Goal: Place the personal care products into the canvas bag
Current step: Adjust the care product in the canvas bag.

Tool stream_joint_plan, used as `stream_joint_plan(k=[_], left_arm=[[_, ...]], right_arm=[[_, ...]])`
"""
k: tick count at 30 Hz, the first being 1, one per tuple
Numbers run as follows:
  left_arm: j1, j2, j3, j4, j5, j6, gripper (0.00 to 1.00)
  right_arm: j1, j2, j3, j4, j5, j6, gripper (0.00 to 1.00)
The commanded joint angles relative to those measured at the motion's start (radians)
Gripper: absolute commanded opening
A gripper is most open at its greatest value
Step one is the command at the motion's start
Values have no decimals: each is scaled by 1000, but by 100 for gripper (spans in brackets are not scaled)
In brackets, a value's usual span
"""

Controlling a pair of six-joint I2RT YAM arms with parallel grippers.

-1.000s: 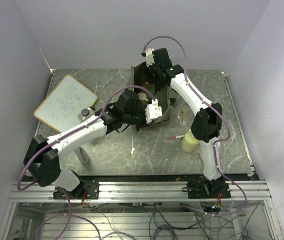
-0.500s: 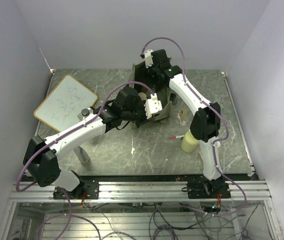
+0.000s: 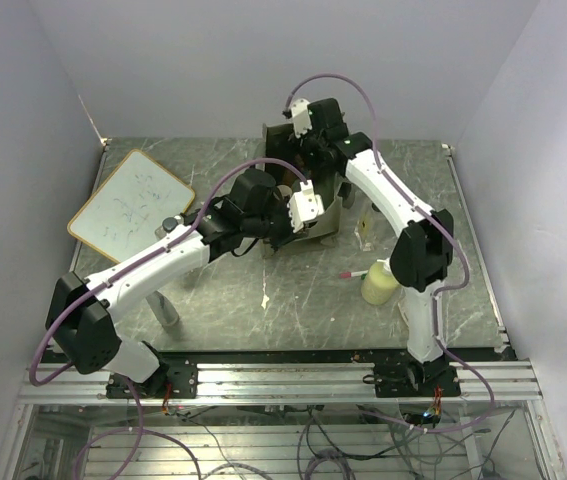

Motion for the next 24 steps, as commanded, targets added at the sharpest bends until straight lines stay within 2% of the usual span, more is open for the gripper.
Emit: stream_joint_plan(k=[1,6,7,8,10,14,20,24], left_arm=[[-7,-42,50,-8,47,-13,18],[-7,-52,52,-29,51,16,36],[-7,-56,52,-30,50,18,53],[-8,-59,56,-33,51,19,62],[-8,-67,66,-36,50,17,72],[-7,-87,98,-38,38,11,78],[-7,-114,146,-23,18,-19,80],[-6,-144,170,-41,-81,-55,80]], right_arm=[[0,-90,-4,18,-16,-31,87],[1,-116,-16,13,-62,-48,87],[1,-142,-16,10,-71,-49,87],[1,-149,-12,6,-77,-51,87],[1,-160,-2,-3,-92,-52,87],[0,-179,34,-21,-109,-59,87],[-11,-240,29,-40,-105,-64,86],[-44,-306,7,-50,-93,-68,86]])
